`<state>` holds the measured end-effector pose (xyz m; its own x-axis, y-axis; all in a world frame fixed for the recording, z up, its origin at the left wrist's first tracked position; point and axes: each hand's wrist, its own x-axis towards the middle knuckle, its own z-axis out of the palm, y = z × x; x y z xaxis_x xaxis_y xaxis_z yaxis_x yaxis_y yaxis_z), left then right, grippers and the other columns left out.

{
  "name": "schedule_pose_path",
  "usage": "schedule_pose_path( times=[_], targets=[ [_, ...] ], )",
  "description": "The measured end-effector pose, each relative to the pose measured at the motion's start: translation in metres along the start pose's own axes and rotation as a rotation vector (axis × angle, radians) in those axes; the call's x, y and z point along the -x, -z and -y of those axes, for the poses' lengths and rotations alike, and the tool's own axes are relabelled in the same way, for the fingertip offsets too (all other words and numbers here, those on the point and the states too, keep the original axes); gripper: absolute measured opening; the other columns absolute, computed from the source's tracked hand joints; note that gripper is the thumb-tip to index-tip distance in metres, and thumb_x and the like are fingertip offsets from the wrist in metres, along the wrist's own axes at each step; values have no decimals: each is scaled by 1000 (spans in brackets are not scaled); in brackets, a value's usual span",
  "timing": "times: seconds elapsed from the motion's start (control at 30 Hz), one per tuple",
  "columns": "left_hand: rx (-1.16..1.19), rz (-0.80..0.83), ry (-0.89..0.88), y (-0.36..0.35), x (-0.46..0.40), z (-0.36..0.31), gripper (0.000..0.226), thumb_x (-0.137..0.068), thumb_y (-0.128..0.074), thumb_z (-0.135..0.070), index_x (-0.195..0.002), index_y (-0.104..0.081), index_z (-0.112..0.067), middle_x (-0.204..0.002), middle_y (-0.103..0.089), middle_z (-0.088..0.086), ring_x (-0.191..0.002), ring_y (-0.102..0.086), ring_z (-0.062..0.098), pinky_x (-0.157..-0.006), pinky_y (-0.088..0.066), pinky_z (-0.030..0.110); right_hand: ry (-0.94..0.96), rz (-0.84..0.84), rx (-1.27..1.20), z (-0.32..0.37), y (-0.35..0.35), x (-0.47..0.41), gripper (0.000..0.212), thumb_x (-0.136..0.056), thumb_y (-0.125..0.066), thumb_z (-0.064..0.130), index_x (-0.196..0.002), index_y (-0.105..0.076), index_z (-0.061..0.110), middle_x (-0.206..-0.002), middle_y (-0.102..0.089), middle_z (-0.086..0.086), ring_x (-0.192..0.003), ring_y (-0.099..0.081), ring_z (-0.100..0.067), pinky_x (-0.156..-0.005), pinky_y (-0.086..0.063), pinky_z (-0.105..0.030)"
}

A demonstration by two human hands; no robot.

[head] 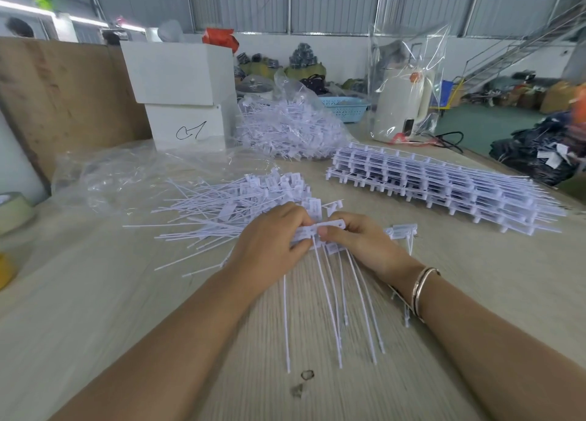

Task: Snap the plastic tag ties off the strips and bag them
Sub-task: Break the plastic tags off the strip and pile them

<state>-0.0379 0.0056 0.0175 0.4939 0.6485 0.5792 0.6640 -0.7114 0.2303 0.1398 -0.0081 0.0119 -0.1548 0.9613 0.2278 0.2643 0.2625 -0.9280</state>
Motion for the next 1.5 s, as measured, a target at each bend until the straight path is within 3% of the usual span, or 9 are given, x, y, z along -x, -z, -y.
schedule_pose_path(
  times=[0.27, 0.37, 0.47, 0.7, 0.83, 0.93, 1.1, 1.33, 1.5],
  targets=[
    [118, 65, 30, 3, 1, 9, 15, -90, -61, -21, -102, -69, -21, -96, -68, -8, -86, -62, 14, -73, -48, 37, 73, -20, 121, 4, -3, 3, 16, -90, -61, 16, -76, -64, 22, -72, -61, 5, -70, -55, -5, -69, -43, -17],
    [192, 61, 58, 2, 0, 13, 14, -89, -63, -25, -98, -73, -23, -92, -71, -8, -83, -63, 10, -74, -48, 33, 131, -32, 259, 5, -3, 4, 14, -91, -59, 18, -78, -63, 14, -75, -61, -10, -74, -55, -14, -85, -41, -36],
    [268, 101, 65, 1, -1, 16, 12, -88, -64, -26, -94, -74, -21, -85, -72, -7, -77, -62, 5, -73, -46, 29, 165, -39, 452, 4, -2, 3, 16, -93, -57, 23, -79, -63, 16, -66, -59, 1, -76, -56, -17, -97, -36, -52],
    [590, 59, 182, 3, -1, 7, 16, -88, -63, -13, -83, -70, -27, -65, -65, -18, -60, -57, -6, -60, -39, 9, 136, -72, -29, 8, -4, 2, 20, -90, -56, 7, -74, -63, 17, -66, -62, 6, -64, -57, -5, -65, -45, -16],
    [774, -77, 293, 6, -3, 12, 15, -88, -61, -7, -82, -70, -17, -74, -70, 1, -68, -63, 3, -66, -45, 10, 165, -139, -181, 7, 8, 1, 20, -93, -50, 7, -75, -58, 8, -67, -58, 3, -66, -53, -11, -69, -44, -18],
    [814, -158, 309, 7, -4, 15, 10, -87, -63, -6, -91, -68, -13, -79, -70, 3, -70, -67, 7, -66, -50, 14, 51, -153, 6, 4, 7, 0, 17, -92, -55, 18, -76, -58, 15, -70, -57, 6, -67, -53, -7, -74, -40, -25],
    [675, -145, 316, 2, 0, 17, 19, -79, -74, -12, -90, -69, -27, -81, -66, 0, -75, -61, 7, -69, -48, 18, 56, -112, 764, -3, -5, -4, 13, -84, -62, 40, -81, -50, 35, -82, -51, 18, -85, -44, -2, -73, -14, -30],
    [384, -95, 102, 1, 0, 15, 25, -74, -75, -5, -97, -69, -11, -79, -52, -13, -76, -51, -6, -67, -33, 5, 82, -352, 689, 0, 6, -4, 18, -88, -58, 18, -86, -53, 36, -96, -57, 12, -92, -49, -7, -72, -14, -27],
    [323, 1, 53, -9, 1, 4, 55, -80, -70, -13, -130, -47, -13, -97, -51, -6, -83, -49, 5, -70, -34, 7, 155, -182, 600, 9, -12, 3, 18, -92, -53, 38, -74, -57, 39, -80, -54, 15, -89, -49, -8, -87, -25, -37]
  ],
)
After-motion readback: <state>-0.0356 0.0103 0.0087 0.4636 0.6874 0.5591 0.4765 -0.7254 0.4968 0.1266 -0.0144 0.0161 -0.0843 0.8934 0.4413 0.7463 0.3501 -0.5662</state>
